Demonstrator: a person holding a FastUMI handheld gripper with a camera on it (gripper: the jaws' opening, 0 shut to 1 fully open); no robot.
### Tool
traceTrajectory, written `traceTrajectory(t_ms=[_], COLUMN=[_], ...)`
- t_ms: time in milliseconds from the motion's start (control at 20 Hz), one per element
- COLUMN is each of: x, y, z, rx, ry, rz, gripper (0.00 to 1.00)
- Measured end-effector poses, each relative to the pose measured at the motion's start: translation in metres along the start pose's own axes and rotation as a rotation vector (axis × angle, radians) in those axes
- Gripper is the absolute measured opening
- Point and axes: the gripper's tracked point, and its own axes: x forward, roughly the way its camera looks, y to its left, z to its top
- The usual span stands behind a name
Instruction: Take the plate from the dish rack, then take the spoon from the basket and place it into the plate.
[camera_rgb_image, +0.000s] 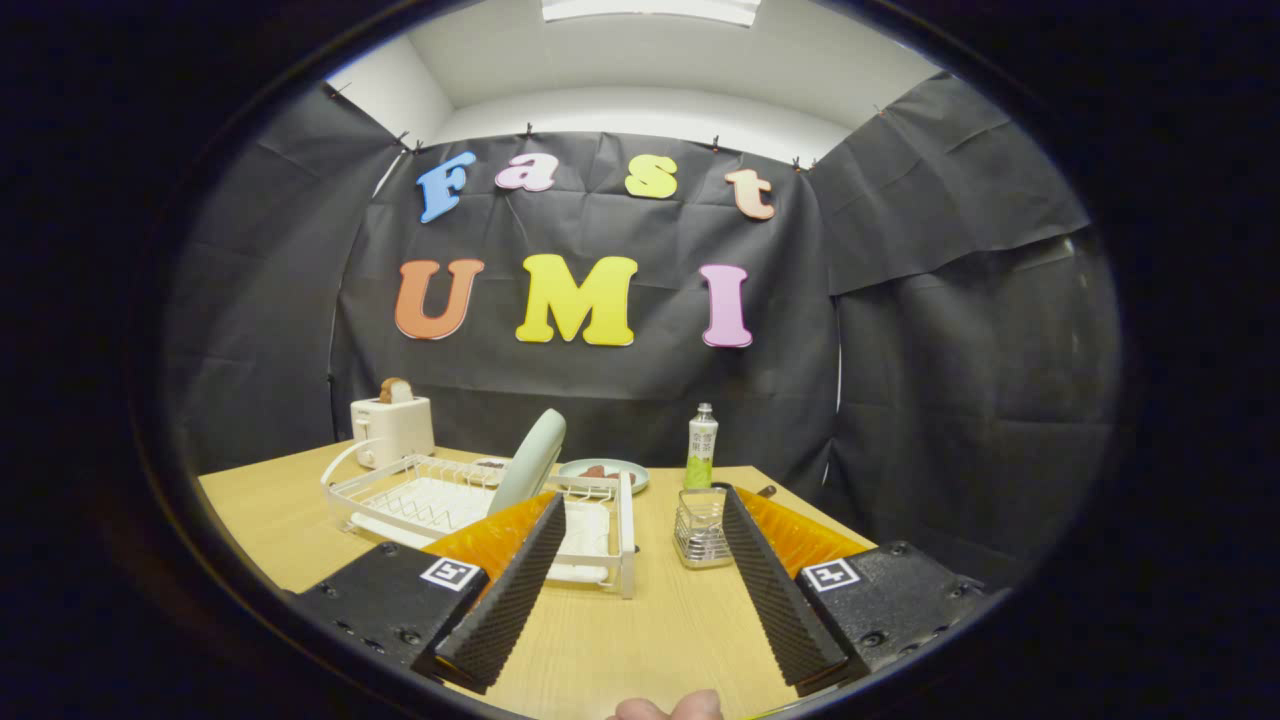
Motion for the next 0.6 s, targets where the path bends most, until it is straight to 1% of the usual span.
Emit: traceTrajectory(t_ms=[100, 300, 450, 600], x=[0.003, 0.022, 0.047, 0.077], y=[0.006, 0.020, 0.036, 0.053], z=[0.014, 0.062, 0.098, 0.119], rx=[-0.001, -0.021, -0.046, -0.059], ry=[0.002, 0.034, 0.104, 0.209], rz=[0.031, 0.120, 0.193, 0.259], gripper=[1.00, 1.00, 1.00, 1.00])
